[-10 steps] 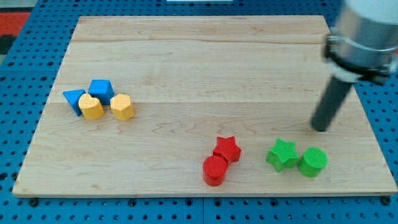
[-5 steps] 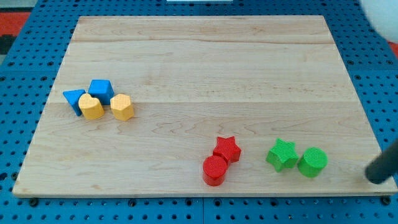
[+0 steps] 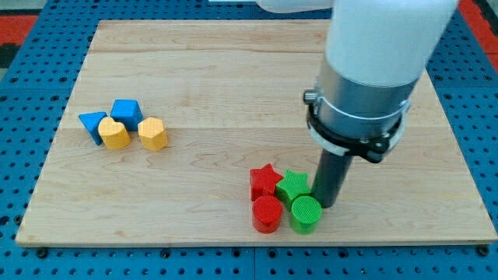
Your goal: Push the green star along with the red star to the bottom right of the hexagon
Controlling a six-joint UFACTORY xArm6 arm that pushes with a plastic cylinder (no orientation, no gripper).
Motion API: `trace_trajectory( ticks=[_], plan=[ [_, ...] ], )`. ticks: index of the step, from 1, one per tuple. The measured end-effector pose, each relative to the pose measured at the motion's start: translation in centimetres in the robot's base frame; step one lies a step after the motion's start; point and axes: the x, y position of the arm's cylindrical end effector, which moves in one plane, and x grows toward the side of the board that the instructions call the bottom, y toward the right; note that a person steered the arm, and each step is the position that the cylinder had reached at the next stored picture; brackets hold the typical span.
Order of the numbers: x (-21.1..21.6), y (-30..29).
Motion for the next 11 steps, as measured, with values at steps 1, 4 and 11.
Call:
trace_trajectory(
  ticks=[1, 4, 11],
  plan=[
    [-0.1, -2.3],
    [0.0, -6.3],
    [-3.0, 6.0]
  ],
)
